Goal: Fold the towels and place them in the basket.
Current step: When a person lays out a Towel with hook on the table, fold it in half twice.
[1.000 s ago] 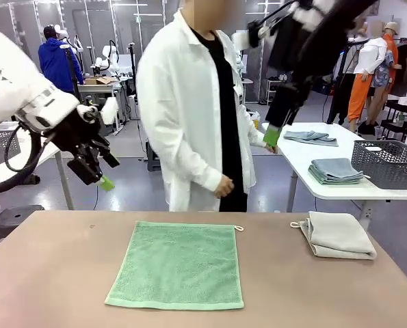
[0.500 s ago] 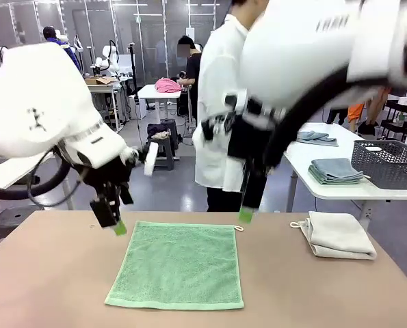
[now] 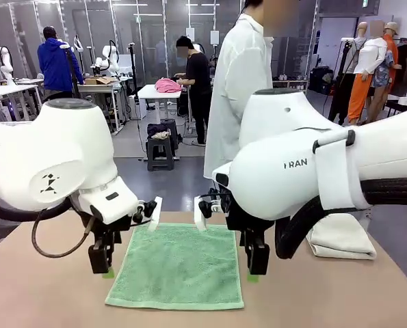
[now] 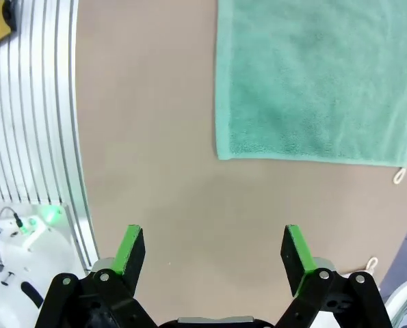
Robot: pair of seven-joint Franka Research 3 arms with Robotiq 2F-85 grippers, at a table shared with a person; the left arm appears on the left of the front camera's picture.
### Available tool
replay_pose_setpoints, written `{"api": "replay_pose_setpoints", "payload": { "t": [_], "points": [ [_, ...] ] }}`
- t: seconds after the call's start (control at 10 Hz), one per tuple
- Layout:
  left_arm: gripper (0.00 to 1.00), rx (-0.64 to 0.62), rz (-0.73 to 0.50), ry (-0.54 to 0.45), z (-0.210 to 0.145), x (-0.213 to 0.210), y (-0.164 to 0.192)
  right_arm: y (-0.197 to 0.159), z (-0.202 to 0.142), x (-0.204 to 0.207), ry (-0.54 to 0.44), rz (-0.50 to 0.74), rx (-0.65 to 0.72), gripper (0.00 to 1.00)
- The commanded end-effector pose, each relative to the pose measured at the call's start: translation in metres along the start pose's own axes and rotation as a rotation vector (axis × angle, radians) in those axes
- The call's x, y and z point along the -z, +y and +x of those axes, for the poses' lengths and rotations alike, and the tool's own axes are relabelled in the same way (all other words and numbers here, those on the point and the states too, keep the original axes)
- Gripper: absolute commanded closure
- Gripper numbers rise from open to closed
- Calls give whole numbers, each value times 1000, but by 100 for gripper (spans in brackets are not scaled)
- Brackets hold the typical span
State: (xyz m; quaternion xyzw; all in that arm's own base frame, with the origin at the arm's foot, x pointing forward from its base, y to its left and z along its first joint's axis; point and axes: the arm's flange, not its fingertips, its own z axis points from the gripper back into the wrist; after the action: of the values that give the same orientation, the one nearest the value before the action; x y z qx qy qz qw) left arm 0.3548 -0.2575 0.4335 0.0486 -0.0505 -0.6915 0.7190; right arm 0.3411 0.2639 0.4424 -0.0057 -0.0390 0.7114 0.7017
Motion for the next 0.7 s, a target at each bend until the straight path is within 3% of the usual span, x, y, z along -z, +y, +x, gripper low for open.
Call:
{"api": "replay_pose_setpoints", "payload": {
  "t": [0.0, 0.1, 0.2, 0.5, 0.6],
  "points": [
    [0, 69, -18, -7, -11, 7, -2, -9, -3, 4, -24, 22, -36, 0],
    [0, 80, 17, 29, -14, 7, 5, -17, 0, 2, -2, 23, 58, 0],
    [0, 17, -17, 3, -5, 7, -2, -3, -2, 5, 2, 12, -12, 0],
    [0, 33, -18, 8, -10, 9, 1, -7, -3, 6, 2, 16, -2, 0],
    [0, 50, -19, 15, -11, 11, -3, -2, 7, 13, 109, -13, 4, 0]
  ]
}}
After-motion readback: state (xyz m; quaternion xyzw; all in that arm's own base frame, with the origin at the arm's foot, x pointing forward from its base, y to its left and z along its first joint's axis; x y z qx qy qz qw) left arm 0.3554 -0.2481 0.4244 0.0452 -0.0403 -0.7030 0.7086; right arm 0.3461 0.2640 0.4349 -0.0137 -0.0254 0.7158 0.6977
